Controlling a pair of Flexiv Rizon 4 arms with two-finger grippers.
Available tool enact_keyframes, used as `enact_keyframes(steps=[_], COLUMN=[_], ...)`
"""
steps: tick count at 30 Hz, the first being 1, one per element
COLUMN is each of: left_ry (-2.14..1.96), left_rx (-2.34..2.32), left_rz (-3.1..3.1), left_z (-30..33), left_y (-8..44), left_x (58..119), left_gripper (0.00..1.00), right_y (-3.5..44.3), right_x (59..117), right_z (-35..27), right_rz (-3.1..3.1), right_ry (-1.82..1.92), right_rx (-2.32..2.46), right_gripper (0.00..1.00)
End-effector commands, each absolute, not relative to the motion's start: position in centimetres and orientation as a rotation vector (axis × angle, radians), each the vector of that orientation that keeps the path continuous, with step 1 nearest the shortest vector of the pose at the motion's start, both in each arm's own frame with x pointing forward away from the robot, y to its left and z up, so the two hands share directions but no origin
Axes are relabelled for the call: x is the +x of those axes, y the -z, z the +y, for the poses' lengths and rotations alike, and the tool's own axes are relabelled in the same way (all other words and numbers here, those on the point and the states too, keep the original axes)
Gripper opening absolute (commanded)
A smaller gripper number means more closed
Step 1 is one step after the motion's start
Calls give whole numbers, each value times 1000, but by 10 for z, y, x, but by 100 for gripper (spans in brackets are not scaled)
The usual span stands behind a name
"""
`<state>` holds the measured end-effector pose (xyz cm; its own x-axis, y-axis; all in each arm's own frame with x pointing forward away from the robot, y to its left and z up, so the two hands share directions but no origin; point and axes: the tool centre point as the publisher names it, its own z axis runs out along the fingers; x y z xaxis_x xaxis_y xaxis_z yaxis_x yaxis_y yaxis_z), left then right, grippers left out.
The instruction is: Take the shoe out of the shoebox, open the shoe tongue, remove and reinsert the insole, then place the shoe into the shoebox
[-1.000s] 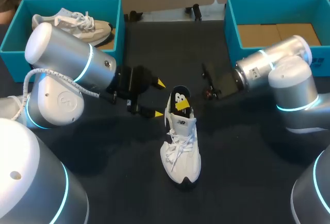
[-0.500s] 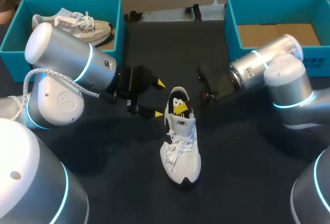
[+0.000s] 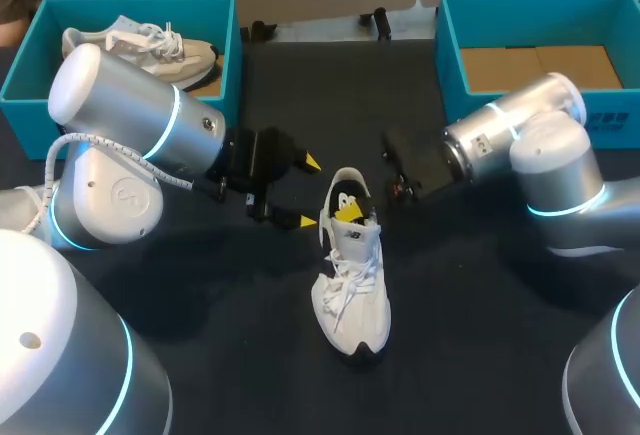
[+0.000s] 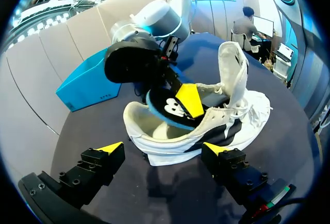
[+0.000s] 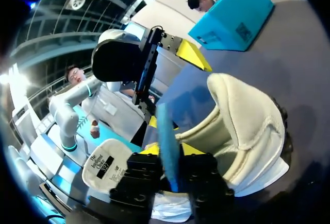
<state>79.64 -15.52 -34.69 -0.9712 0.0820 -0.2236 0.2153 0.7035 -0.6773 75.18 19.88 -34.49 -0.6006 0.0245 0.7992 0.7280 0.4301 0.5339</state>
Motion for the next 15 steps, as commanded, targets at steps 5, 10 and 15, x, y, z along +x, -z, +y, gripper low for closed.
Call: enact_keyframes(steps=[5, 10, 15], left_ry=[1115, 1115, 1115], left_rx=[240, 240, 240], left_rz=[2734, 2734, 2734], left_z=[-156, -156, -156], left_y=[347, 347, 347], left_x=[796, 796, 796], left_gripper=[100, 100, 100], right_y=[328, 316, 305], right_x=[752, 757, 766], right_z=[201, 205, 206], right_rz=[-1988, -2021, -2062], right_ry=[1221, 1217, 1220], right_rx=[-641, -627, -610], right_gripper=[39, 40, 42])
